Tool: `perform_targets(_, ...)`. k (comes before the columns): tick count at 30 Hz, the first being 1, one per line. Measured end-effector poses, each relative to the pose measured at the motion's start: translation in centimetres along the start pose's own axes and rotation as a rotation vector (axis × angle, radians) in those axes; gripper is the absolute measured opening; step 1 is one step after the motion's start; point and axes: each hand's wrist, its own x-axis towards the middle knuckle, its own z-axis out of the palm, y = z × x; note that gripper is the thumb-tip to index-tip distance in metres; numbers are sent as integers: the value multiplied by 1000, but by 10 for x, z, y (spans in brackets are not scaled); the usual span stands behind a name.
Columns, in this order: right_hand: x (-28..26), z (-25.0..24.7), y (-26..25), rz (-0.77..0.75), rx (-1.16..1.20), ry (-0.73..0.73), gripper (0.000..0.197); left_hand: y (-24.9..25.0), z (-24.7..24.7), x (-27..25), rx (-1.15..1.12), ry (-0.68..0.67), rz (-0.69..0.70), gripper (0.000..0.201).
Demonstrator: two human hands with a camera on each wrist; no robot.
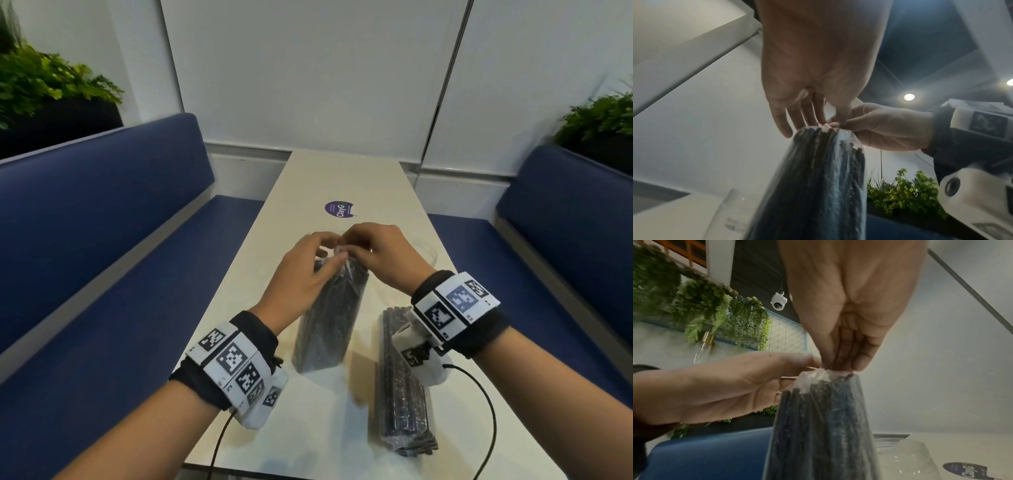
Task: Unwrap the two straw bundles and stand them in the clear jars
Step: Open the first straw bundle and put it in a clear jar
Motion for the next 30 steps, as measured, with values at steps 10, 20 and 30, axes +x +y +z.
perform_targets(10,0,8,12,83,265,12,13,-8,-10,13,-10,49,-30,18)
perform_targets(20,6,22,11,89,192,105,11,-6,-13,17,56,-63,-1,19)
perform_targets(30,4,19,6,51,146,72,14,-7,-23,22,-83,-63,-61,8)
